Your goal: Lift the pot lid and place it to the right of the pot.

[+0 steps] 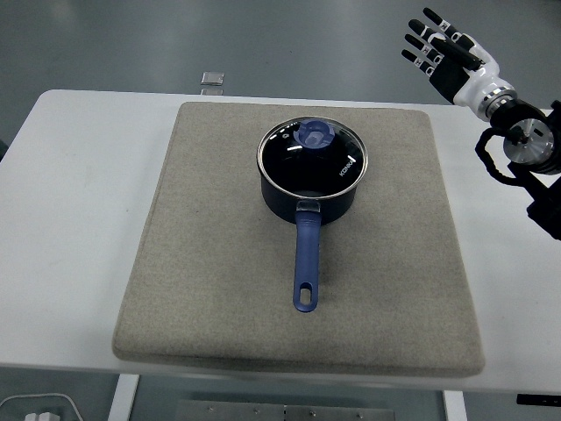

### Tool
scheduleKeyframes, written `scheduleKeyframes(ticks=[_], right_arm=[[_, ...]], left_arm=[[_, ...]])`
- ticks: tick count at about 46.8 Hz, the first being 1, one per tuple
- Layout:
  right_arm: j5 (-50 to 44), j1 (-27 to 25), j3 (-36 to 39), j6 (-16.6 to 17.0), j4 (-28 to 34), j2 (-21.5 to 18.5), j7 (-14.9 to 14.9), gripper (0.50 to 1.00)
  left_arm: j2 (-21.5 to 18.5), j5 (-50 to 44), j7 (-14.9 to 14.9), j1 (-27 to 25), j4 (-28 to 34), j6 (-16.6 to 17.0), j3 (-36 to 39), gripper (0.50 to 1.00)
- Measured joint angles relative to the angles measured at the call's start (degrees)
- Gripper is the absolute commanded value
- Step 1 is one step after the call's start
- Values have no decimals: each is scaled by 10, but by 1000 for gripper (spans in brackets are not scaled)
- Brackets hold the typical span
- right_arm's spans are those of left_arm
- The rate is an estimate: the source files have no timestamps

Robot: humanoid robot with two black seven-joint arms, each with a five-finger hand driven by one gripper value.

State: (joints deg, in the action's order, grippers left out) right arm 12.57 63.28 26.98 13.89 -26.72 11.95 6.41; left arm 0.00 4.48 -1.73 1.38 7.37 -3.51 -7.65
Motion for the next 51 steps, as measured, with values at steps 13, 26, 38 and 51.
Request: scheduleKeyframes(ticks=[13, 26, 38, 51], right_arm=[[-6, 0, -2, -1, 0, 2, 4, 930], [-10, 1, -3, -1, 0, 2, 7, 930], [-11, 2, -6, 12, -2, 1, 7, 930], [-15, 2, -13, 66, -3, 7, 7, 930]], left_arm=[[0, -1, 0, -1, -1, 1, -4, 1000], [0, -1, 0, -2, -1, 1, -1, 1000], [0, -1, 0, -2, -1, 1, -1, 1000], [0, -1, 0, -2, -1, 1, -1, 1000]])
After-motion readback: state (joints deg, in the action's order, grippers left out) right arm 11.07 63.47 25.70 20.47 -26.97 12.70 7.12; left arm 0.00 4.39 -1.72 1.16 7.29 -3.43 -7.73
